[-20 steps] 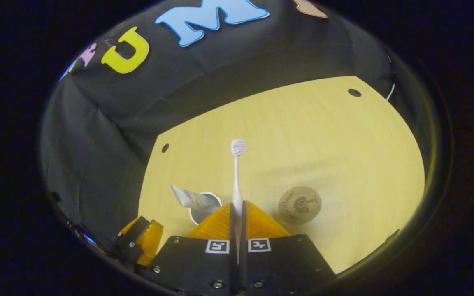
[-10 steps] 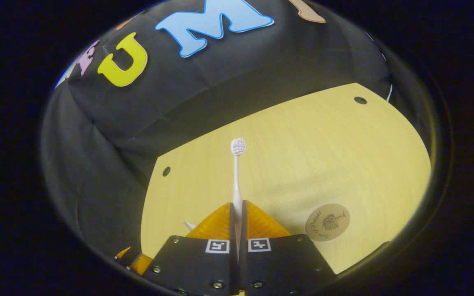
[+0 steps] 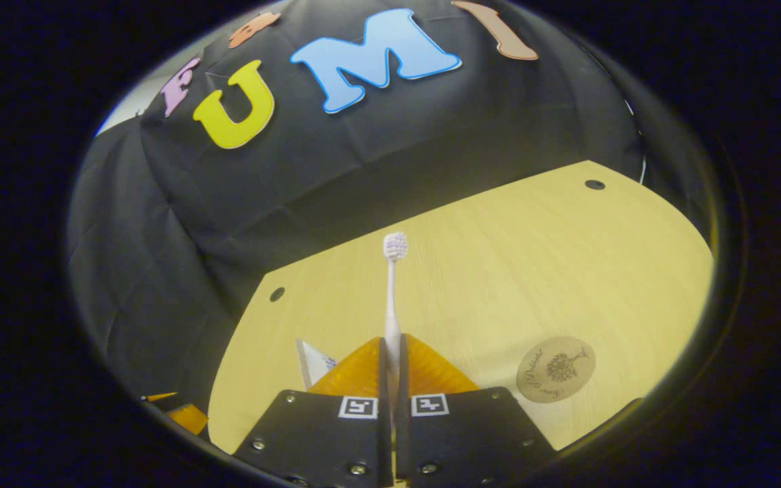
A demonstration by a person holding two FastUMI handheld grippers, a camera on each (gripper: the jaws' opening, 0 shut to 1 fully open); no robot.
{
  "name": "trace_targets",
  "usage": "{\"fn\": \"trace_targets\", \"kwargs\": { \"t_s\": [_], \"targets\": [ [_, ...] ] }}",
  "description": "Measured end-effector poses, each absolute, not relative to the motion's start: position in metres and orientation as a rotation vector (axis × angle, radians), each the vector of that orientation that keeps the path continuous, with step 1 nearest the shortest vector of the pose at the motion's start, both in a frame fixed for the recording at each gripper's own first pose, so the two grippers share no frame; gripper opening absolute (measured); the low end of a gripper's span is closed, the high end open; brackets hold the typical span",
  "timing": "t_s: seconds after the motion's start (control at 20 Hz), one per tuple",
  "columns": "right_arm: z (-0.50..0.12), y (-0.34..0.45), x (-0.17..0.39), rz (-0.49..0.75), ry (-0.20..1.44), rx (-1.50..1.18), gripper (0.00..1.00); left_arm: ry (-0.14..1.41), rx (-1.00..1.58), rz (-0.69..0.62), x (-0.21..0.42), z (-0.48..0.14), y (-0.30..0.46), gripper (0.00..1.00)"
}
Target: Put the toothbrush and toothpaste on the desktop into the cup, then pick up the cup and place it on the coaster on the desktop.
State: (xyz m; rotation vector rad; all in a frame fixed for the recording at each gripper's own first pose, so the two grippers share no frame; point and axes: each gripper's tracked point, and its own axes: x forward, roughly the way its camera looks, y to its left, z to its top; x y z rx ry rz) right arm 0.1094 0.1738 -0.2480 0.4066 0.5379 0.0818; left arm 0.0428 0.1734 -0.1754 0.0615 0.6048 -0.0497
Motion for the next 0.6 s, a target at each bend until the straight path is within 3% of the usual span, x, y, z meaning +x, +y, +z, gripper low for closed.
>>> {"fn": "trace_targets", "kwargs": {
  "t_s": [0.2,0.35,0.45,0.6],
  "targets": [
    [-0.250,0.181,0.086,0.110,0.516,0.335,0.09,0.608,0.070,-0.085,0.046,-0.174,0.158,0.69],
    [-0.253,0.182,0.073,0.134,0.529,0.290,0.18,0.618,0.068,-0.116,0.047,-0.176,0.142,0.70],
    [-0.251,0.179,0.066,0.137,0.533,0.279,0.30,0.625,0.073,-0.140,0.049,-0.175,0.129,0.70],
    [-0.245,0.169,0.059,0.131,0.545,0.297,0.30,0.638,0.084,-0.193,0.053,-0.176,0.106,0.69]
  ]
}}
